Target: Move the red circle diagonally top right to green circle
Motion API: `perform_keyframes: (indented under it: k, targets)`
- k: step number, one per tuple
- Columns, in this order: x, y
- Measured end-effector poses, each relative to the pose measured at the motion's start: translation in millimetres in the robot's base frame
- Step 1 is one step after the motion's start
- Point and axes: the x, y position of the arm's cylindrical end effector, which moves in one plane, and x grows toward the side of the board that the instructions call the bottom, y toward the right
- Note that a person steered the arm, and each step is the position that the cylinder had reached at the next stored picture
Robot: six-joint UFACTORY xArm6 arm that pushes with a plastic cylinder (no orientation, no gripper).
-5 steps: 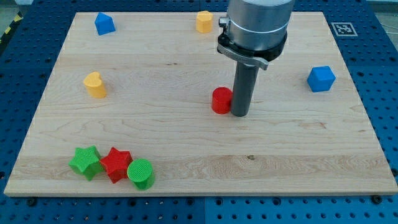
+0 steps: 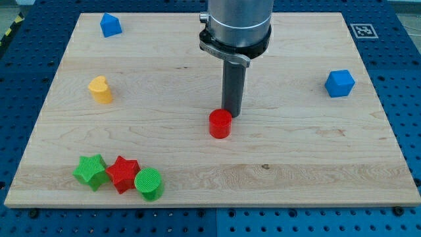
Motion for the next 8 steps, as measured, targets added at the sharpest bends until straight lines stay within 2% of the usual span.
perform_keyframes:
  k: [5,8]
  targets:
    - [30,-4]
    - [70,-12]
